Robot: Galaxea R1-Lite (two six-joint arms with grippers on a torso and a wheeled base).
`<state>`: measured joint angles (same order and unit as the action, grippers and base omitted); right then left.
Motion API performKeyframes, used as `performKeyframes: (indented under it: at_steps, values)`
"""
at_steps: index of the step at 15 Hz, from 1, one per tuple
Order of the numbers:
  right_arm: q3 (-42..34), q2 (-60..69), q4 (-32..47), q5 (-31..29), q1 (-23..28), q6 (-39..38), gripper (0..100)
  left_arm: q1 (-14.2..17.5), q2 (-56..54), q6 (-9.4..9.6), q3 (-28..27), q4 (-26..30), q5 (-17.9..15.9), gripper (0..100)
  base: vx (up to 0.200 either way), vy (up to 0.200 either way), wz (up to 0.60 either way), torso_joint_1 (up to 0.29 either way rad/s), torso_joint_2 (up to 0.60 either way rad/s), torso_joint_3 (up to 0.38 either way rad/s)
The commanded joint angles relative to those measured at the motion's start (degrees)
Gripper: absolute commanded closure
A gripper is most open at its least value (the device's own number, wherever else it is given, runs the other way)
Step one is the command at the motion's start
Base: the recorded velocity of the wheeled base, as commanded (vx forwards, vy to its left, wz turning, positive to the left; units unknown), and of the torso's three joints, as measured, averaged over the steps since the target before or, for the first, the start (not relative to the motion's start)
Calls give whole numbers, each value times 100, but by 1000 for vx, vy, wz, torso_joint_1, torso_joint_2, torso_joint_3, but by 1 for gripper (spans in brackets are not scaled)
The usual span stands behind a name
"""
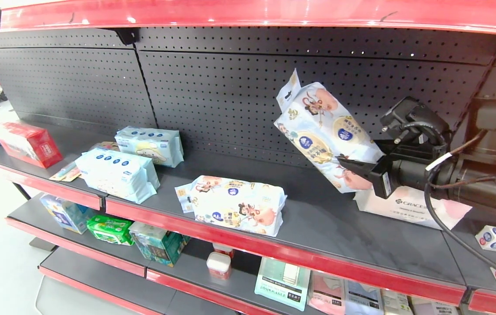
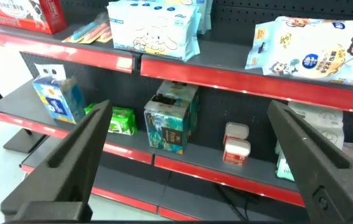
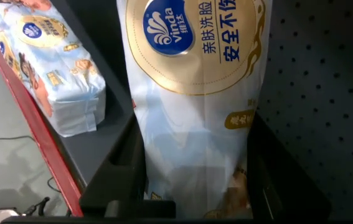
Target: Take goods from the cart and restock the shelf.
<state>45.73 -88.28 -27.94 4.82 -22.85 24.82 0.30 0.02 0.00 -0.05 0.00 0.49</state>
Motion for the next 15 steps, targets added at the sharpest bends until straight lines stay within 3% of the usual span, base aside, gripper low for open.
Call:
performKeyframes:
  at_steps: [1, 9, 15]
  values:
    - [33, -189, 8, 11, 70, -179, 100, 5, -2, 0, -4, 0, 4, 0, 0, 0, 0, 0, 0, 0]
    - [604, -1103, -1, 63, 219, -373, 100, 5, -2, 0, -4, 0, 4, 0, 0, 0, 0, 0, 0, 0]
    - [973, -1604, -10, 749, 333, -337, 100, 5, -2, 0, -4, 0, 4, 0, 0, 0, 0, 0, 0, 0]
